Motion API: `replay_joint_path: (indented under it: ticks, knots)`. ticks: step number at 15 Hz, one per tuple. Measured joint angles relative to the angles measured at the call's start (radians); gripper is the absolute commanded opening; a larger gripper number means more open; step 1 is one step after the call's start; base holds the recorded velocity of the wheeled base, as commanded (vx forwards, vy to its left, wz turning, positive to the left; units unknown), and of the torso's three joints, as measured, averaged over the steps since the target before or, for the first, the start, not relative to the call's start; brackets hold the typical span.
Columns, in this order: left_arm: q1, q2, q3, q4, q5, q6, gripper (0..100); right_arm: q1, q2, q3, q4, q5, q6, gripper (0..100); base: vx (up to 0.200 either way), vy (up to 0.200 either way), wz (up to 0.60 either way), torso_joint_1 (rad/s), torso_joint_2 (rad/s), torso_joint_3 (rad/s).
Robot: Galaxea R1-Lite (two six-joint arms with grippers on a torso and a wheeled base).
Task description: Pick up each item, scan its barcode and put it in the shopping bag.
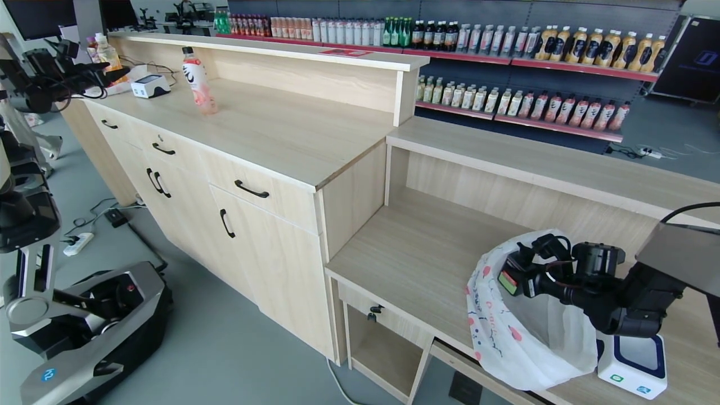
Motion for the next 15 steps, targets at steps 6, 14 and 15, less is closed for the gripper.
replay_joint_path:
  ticks: [6, 14, 15]
  knots:
    - [0.000, 0.000, 0.000, 0.000, 0.000, 0.000, 100, 0.000, -0.030, 0.017, 0.018, 0.001, 0.040, 100, 0.000, 0.000, 0.00, 0.000, 0.00, 0.000]
    - [0.000, 0.000, 0.000, 0.000, 0.000, 0.000, 100, -0.021, -0.599, 0.377, 0.099, -0.003, 0.050, 100, 0.000, 0.000, 0.00, 0.000, 0.00, 0.000]
    - [0.000, 0.000, 0.000, 0.000, 0.000, 0.000, 100, -0.038, -0.706, 0.424, 0.130, -0.005, 0.004, 100, 0.000, 0.000, -0.60, 0.002, 0.00, 0.007]
